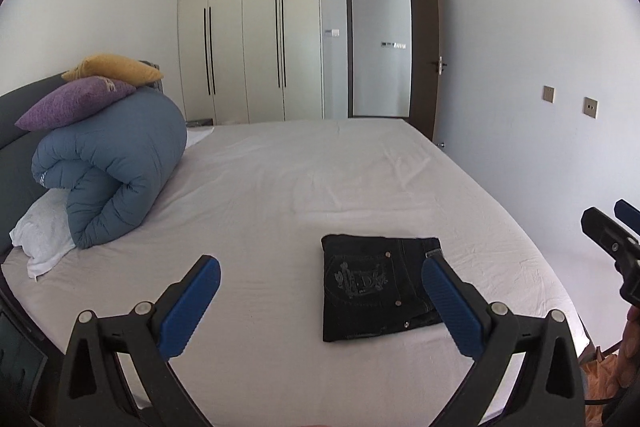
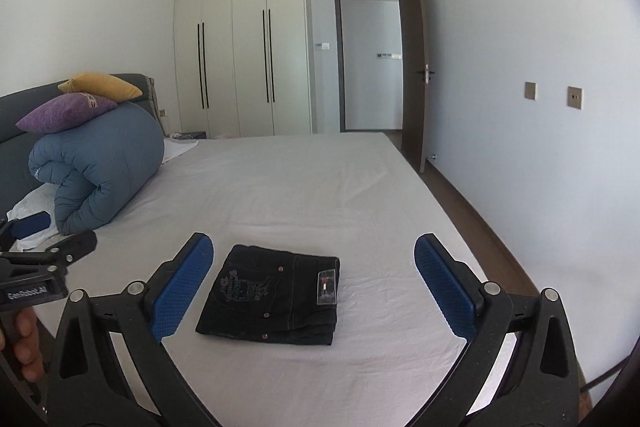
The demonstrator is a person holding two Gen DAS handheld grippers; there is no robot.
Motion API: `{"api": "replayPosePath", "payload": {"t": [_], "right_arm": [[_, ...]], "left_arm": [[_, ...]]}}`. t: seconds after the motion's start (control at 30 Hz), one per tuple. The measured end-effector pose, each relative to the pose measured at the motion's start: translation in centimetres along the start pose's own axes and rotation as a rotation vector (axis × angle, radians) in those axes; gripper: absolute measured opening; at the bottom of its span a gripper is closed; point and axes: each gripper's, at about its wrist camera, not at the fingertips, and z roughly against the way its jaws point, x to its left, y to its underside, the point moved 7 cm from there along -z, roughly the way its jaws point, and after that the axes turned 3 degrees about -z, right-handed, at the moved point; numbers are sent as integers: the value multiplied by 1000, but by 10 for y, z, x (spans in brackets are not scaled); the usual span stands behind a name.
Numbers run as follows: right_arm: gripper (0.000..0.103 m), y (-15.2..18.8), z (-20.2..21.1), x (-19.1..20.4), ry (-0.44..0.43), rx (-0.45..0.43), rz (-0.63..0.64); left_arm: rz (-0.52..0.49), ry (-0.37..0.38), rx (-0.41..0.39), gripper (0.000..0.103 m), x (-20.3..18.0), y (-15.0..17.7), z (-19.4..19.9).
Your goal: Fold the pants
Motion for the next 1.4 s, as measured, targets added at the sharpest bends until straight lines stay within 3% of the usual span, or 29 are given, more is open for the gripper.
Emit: {"api": "replayPosePath", "payload": {"t": [0.2, 0.27, 0.6, 1.4], "right_arm": [[103, 11, 11, 4, 32, 137, -11], [103, 19, 4, 3, 70, 187, -11], [103, 54, -41, -2, 77, 327, -87], [103, 79, -66, 4, 66, 383, -80]], "left_arm": [[3, -9, 115, 103, -12, 30, -13], [-1, -4, 149, 103, -16, 39, -18], [27, 23, 249, 103, -15, 61, -35], [35, 18, 299, 103, -12, 73, -45]]}}
